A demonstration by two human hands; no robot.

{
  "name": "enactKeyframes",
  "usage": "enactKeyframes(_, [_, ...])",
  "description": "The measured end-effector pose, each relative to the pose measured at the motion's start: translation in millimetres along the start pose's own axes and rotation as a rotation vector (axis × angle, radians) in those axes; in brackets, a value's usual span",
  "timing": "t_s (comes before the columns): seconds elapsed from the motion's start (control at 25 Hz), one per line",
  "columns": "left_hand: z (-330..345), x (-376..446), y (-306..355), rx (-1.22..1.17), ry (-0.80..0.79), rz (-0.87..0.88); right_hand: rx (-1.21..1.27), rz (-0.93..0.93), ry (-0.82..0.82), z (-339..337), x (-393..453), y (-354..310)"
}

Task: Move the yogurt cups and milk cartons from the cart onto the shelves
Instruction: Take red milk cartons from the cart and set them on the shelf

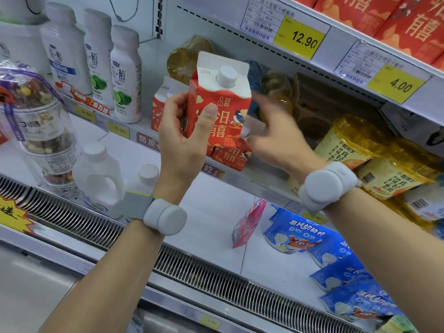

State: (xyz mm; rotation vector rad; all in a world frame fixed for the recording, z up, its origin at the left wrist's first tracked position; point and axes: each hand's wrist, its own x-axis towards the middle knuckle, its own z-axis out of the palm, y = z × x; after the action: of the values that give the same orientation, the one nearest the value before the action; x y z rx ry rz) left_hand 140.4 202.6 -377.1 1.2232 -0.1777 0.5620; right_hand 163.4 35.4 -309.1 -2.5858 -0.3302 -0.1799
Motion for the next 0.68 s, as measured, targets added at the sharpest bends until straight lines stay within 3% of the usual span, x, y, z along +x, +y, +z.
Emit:
enactKeyframes(0.08, [3.1, -1.1, 3.0, 0.026, -0.048, -0.002, 0.295, -0.066, 0.135, -23.2, -14.3, -10.8])
enactKeyframes(0.16, [5.5, -3.3, 3.7, 0.082, -0.129, 0.018, 0.444, -0.133, 0.072, -44.4, -27.2, -22.6])
enactKeyframes(0.28, [11.1, -9.9, -1.2, 0.197, -0.275, 0.066, 0.250, -0.132, -0.114, -56.4, -38.1, -30.6])
enactKeyframes(0.44, [28.2, -26.8, -8.1, 0.279, -0.375, 0.084, -0.017, -0.054, -0.177, -73.2, -46.1, -20.0])
enactKeyframes(0.68, [35.7, -31.3, -9.2, 0.418, -0.533, 0.087, -0.095, 0.043, -0.221, -81.0, -53.6, -5.0])
